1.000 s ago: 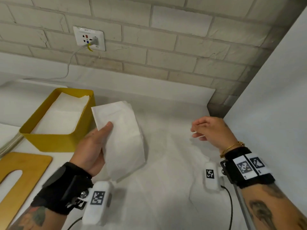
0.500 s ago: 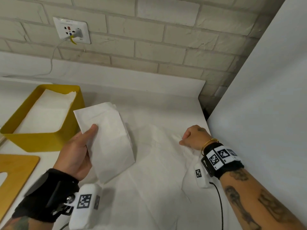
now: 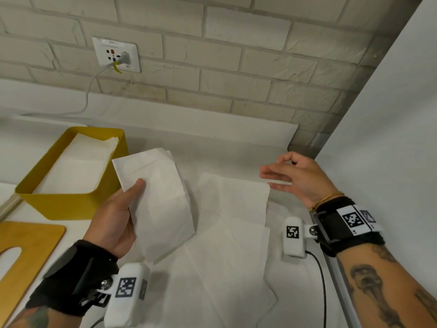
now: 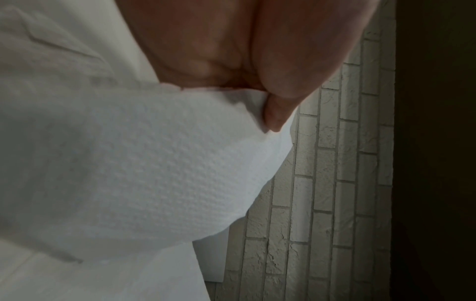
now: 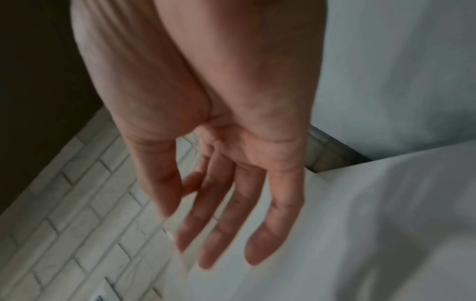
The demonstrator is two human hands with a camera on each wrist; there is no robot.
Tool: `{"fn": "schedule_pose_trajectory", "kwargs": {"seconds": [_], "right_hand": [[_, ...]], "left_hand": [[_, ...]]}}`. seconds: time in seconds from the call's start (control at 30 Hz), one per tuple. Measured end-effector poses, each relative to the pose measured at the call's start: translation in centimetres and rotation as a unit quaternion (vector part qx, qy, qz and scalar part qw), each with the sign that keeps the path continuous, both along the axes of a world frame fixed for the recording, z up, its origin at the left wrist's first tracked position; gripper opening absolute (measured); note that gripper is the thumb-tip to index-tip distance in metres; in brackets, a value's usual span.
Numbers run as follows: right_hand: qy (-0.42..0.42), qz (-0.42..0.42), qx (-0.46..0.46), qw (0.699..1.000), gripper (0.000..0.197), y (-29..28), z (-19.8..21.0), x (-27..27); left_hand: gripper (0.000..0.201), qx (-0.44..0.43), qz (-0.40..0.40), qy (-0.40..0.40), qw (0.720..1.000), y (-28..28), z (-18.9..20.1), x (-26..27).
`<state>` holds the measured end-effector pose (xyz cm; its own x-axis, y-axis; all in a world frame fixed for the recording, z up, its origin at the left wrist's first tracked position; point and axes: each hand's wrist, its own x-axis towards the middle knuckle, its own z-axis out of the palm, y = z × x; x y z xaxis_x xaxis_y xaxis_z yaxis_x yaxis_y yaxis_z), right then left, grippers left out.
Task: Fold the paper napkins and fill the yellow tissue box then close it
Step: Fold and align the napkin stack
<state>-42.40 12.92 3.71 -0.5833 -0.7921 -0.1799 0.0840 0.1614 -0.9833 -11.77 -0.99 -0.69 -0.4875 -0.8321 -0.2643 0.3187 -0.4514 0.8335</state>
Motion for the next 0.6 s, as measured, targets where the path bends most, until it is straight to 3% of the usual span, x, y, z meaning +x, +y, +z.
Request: {"fn": "schedule_pose_trajectory", "kwargs": {"seconds": [0.13,0.27,0.4,0.5,0.6], "right_hand": [[0.022,-0.036,0.017,0.999,0.014,-0.9,0.4,0.5],[0.105,-0.019,0.207,0.973,0.046,-1.3,-4.1,0.4],[0.162,-0.021,0.278,0.947,0.058,-1.1,-7.1,0.0],[0.252,-0.007,0.329,0.910,0.055,-1.0,-7.7,-0.3],[0.313,0.022,0.372,0.873,0.038,-1.4,-7.7,-0.2]], "left_hand": [[0.029,-0.002,-0.002,0.005,1.000,0.2,0.2,-0.3],[0.031,0.000,-0.004,0.004,1.000,0.4,-0.1,0.0],[0.028,-0.001,0.000,0.002,1.000,0.4,-0.2,0.5],[0.026,-0.007,0.001,-0.007,1.000,0.4,-0.4,0.7],[0.029,-0.006,-0.002,-0.009,1.000,0.2,-0.4,0.6]]}}
